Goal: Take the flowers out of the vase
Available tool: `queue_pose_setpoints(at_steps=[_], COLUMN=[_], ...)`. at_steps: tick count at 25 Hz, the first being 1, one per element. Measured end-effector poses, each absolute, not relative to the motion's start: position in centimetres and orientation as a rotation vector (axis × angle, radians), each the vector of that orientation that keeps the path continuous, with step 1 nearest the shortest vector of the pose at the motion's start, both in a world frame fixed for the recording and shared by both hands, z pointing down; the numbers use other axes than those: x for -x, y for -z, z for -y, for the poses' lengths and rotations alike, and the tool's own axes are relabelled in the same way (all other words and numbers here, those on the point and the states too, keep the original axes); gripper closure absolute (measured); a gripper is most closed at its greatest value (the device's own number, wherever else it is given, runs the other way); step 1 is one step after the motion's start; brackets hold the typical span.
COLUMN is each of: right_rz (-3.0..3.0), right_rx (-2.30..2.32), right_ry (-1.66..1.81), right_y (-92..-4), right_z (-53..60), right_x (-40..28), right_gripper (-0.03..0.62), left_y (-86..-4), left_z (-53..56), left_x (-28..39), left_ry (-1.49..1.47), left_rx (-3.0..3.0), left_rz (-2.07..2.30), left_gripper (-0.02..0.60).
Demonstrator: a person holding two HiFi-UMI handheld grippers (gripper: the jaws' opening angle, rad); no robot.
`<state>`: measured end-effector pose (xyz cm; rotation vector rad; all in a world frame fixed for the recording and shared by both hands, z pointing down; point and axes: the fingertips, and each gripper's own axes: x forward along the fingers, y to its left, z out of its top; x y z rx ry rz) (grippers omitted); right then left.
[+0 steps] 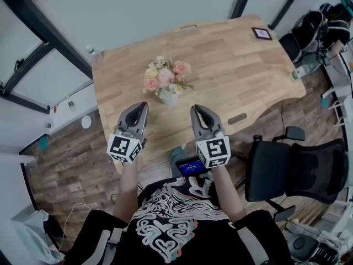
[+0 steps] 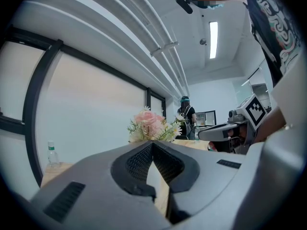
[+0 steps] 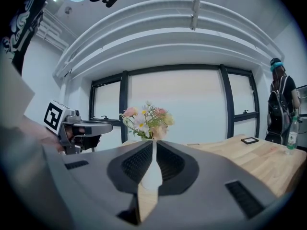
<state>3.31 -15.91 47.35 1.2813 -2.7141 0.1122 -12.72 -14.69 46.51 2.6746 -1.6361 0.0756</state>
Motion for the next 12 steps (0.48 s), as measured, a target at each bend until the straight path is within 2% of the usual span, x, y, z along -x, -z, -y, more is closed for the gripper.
queue_pose_setpoints(at_steps=[12], right_rz=[2.712], right_rx=[-1.237], right_ry=[-0.147], right_y=[-49.7], right_z=[19.7], right_x=[-3.0], right_gripper=[0.586], left_y=[-46.8], left_z=[18.5], left_x=[12.4], left_ry=[-0.085], left_rx=[-2.742], left_rz=[1.641], left_gripper=[0.578])
